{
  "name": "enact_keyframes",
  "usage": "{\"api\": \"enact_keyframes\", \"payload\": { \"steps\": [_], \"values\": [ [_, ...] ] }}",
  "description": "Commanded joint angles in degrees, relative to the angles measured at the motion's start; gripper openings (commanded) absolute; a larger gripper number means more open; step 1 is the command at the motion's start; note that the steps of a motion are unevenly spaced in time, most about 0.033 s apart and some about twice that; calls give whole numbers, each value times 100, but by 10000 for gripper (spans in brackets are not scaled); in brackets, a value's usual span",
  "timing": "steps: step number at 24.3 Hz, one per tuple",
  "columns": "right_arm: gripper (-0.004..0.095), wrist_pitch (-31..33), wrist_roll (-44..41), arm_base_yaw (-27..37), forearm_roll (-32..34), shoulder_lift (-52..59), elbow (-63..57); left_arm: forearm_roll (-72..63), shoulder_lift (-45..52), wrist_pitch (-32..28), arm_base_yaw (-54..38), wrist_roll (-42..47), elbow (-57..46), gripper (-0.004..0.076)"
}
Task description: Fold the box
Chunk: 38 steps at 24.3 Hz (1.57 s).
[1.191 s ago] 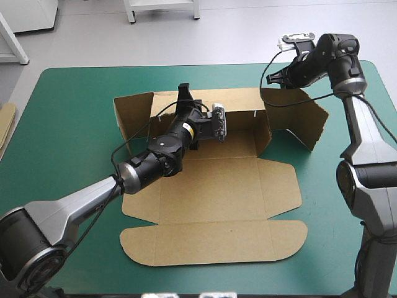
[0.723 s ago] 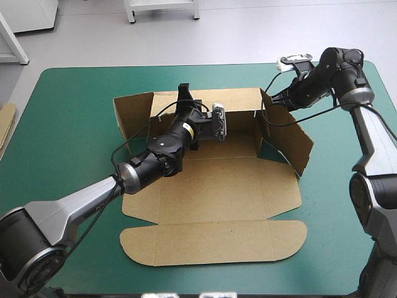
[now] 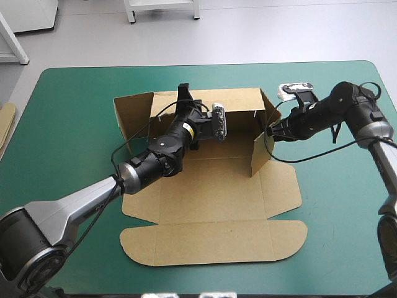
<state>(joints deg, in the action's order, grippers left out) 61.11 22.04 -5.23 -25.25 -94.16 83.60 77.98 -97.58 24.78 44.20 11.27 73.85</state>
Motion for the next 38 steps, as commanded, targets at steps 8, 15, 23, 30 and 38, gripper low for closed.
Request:
{"api": "enact_keyframes", "payload": {
  "steps": [8,15,23,30,38],
  "values": [
    [191,-1645,1947,47,-1000,787,-1053,-216,220,68,9,200,72,-8],
    [191,-2475,2746,47,-1437,900,-1541,-216,220,5,9,200,72,-9],
    [228,-2875,3461,47,-1599,900,-1730,-204,220,5,9,200,72,-8],
    [638,-2783,3981,47,-1933,900,-1730,-204,220,5,9,200,72,-9],
    [634,-2719,4885,-21,-3096,888,-1730,-204,220,-8,9,200,72,-9]
  ]
}}
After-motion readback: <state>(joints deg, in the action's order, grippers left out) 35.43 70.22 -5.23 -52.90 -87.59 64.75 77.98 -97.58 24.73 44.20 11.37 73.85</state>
